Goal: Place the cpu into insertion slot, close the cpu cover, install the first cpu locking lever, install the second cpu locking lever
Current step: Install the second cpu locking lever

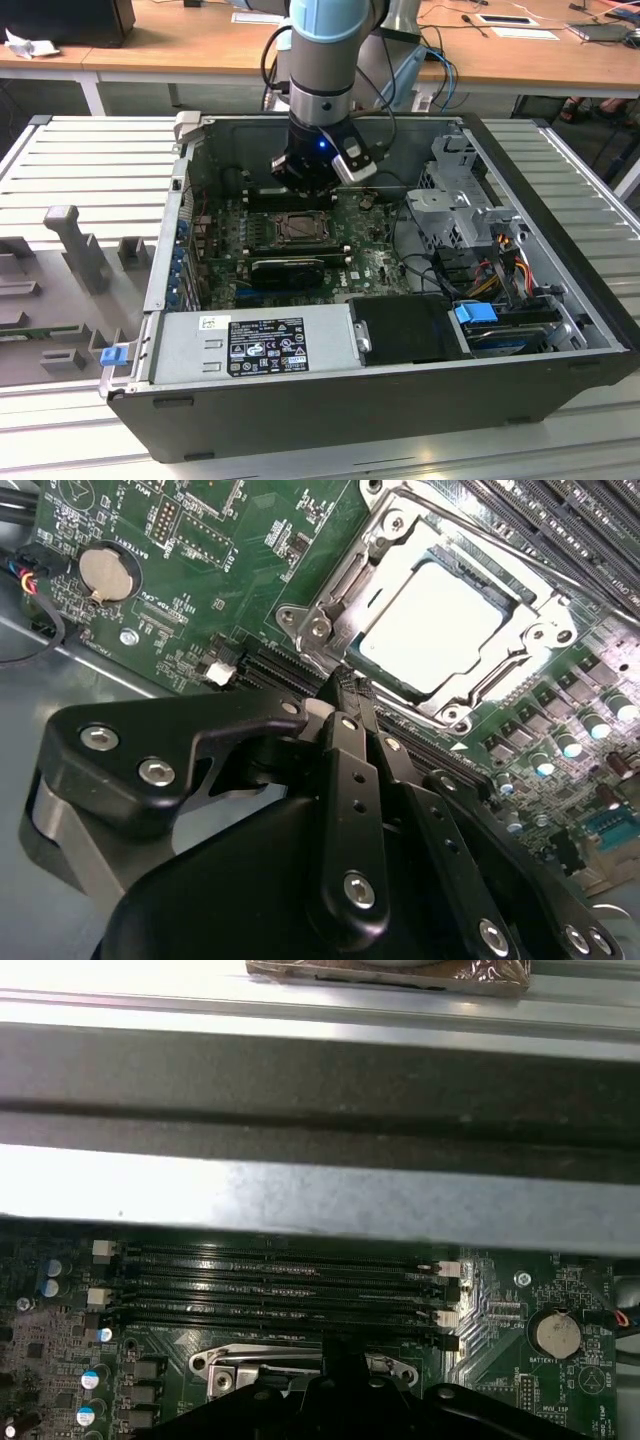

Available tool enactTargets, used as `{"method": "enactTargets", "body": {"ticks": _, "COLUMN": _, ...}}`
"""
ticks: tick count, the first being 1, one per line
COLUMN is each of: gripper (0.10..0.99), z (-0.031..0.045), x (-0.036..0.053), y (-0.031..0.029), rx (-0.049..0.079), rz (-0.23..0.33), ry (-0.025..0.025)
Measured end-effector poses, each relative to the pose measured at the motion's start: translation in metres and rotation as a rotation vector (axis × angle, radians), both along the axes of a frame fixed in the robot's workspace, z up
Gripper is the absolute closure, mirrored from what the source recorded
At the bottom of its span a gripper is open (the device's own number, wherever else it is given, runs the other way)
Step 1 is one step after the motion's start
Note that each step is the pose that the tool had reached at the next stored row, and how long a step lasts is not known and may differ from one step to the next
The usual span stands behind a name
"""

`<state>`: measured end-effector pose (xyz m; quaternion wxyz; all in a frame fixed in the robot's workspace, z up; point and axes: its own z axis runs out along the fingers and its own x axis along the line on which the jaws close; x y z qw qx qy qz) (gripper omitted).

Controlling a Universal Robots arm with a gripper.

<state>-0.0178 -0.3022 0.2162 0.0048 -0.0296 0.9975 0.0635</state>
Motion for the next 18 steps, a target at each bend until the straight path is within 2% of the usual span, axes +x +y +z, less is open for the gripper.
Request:
{"method": "enactTargets", "body": {"ticks": 4, "gripper": 0.98, "z": 0.0, "x": 0.0, "y": -0.0043, "rx": 0.0, "rz": 0.0, "ry": 0.0}}
{"method": "enactTargets", "body": {"ticks": 11, "gripper": 0.98, "z": 0.0003, "x": 0.0, "y": -0.0075, "rx": 0.0, "rz": 0.0, "ry": 0.0001}}
{"method": "enactTargets", "body": {"ticks": 15, "gripper": 0.98, "z": 0.0133, "x": 0.0, "y": -0.0075, "rx": 0.0, "rz": 0.0, "ry": 0.0}}
{"method": "enactTargets", "body": {"ticks": 18, "gripper": 0.98, "z": 0.0151, "x": 0.0, "y": -0.0081, "rx": 0.0, "rz": 0.0, "ry": 0.0}}
